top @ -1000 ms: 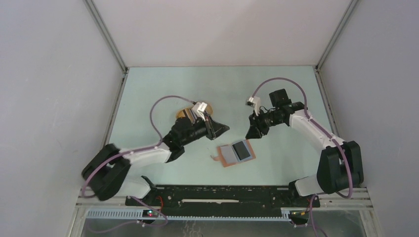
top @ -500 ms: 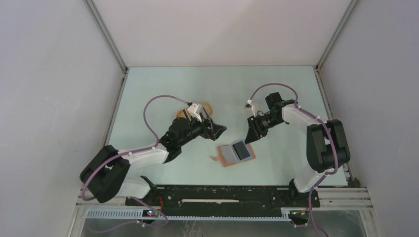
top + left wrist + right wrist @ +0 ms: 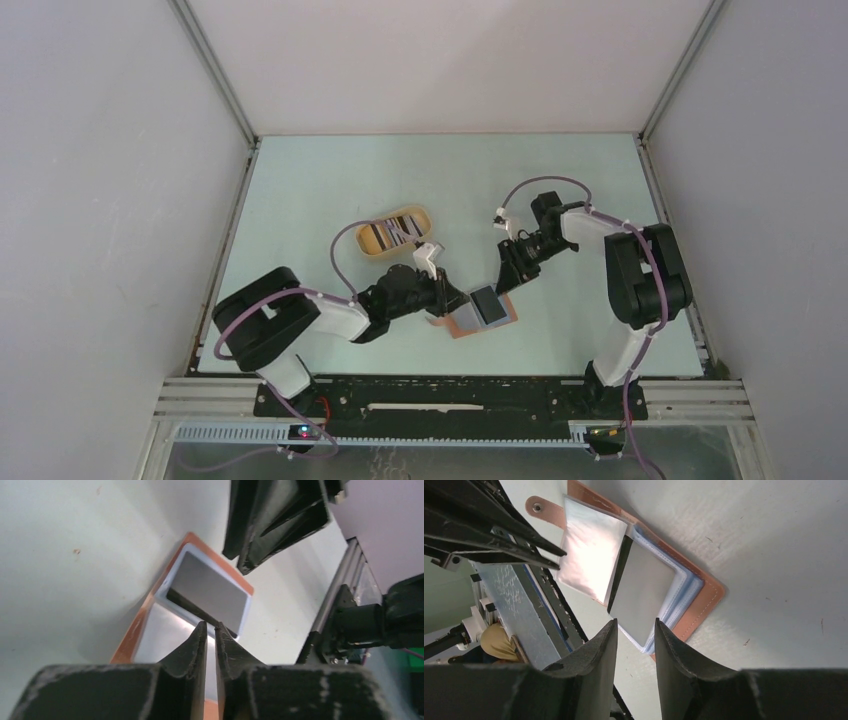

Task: Put the credit cards into the card holder
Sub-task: Turn over the card slot in the card holder.

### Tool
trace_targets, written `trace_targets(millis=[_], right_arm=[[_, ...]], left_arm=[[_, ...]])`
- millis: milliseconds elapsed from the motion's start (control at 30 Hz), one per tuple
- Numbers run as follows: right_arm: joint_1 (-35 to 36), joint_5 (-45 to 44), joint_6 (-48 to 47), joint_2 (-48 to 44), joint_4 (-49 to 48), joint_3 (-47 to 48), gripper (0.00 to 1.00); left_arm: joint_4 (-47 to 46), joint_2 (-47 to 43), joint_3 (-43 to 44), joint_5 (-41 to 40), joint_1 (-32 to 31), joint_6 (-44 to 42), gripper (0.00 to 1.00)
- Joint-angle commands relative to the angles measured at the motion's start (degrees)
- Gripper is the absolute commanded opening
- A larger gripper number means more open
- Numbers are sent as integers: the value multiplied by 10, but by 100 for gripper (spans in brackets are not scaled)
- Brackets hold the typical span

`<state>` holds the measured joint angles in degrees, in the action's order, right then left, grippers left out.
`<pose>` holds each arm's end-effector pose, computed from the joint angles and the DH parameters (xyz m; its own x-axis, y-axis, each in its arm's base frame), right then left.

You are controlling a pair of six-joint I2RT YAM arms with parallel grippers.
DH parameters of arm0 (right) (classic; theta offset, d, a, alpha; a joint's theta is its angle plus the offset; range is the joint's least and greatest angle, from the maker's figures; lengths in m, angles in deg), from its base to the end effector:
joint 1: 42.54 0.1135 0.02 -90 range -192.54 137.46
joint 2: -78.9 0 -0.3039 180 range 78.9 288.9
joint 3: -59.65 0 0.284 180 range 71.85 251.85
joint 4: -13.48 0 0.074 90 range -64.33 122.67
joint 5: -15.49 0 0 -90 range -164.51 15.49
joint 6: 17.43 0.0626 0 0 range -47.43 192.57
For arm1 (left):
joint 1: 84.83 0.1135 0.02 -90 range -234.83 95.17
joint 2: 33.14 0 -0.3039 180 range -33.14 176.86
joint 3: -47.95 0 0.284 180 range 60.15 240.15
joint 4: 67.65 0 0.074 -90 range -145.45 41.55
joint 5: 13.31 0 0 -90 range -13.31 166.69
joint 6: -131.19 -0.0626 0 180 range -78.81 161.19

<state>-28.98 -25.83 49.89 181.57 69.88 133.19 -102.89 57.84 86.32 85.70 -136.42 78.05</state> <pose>0.3231 0.1263 0.1568 -0.8126 -0.4579 -0.3606 -0.5690 0.4894 0.6608 0.1957 -0.2625 0.1512 -0.6683 -0.1107 -0.7356 0.5822 0.5376 -0.6099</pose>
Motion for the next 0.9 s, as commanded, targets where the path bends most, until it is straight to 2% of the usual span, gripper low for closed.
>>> trace_targets(millis=[0, 200, 867], right_arm=[[-1, -5, 11, 14, 4, 21, 41], [-1, -10, 12, 31, 7, 27, 41], [0, -1, 16, 61, 18, 37, 40]], left_arm=[[-25, 18, 15, -31, -1, 31, 11], [20, 44, 47, -30, -3, 33, 0], [65, 72, 71, -29, -18, 43, 0]])
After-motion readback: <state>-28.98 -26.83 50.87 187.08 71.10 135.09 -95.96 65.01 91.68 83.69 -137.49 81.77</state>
